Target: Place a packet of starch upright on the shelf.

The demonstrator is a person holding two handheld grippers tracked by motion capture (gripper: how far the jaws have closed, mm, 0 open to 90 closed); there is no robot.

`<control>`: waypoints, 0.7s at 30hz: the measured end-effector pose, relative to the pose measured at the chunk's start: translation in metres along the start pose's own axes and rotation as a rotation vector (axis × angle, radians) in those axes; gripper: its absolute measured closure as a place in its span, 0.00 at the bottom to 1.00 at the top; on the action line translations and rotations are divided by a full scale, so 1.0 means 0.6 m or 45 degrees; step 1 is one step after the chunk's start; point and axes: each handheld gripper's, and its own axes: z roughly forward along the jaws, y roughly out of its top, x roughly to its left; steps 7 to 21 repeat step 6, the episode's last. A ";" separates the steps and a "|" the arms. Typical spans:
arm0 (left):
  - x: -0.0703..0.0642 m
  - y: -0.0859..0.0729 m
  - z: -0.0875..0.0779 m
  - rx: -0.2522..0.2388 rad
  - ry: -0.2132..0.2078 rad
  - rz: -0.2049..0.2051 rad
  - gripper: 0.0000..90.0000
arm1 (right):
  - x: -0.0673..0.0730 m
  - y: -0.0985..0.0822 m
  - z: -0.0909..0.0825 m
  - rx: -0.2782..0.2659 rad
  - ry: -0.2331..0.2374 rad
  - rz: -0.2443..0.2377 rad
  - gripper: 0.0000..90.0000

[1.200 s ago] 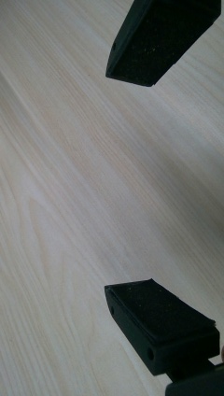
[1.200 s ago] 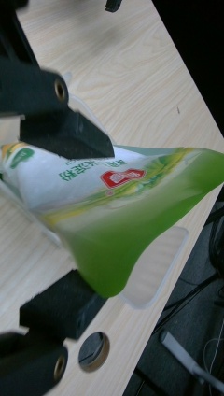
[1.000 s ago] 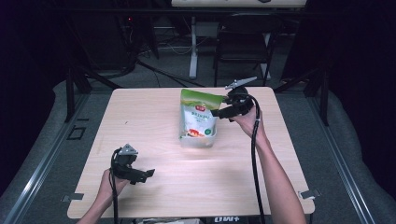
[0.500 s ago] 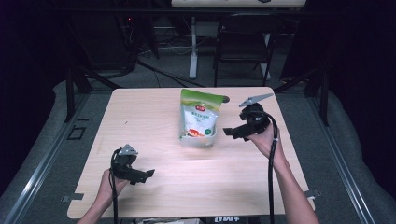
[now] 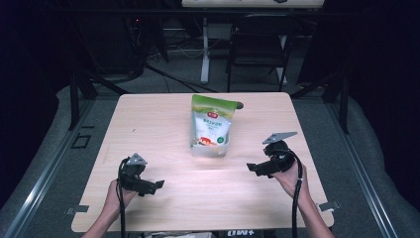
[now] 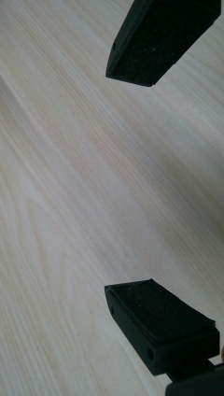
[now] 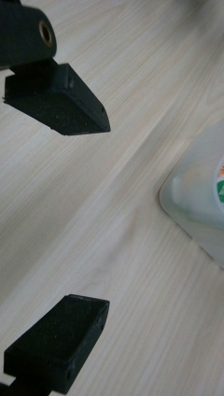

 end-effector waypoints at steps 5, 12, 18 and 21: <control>0.001 0.000 -0.001 -0.006 -0.002 -0.003 0.00 | -0.011 -0.022 0.017 0.036 0.066 0.019 0.15; 0.001 0.000 -0.002 -0.006 -0.001 -0.002 0.00 | -0.013 -0.026 0.021 0.041 0.074 0.016 0.15; 0.001 0.000 -0.002 -0.006 -0.001 -0.002 0.00 | -0.013 -0.026 0.021 0.041 0.074 0.016 0.15; 0.001 0.000 -0.002 -0.006 -0.001 -0.002 0.00 | -0.013 -0.026 0.021 0.041 0.074 0.016 0.15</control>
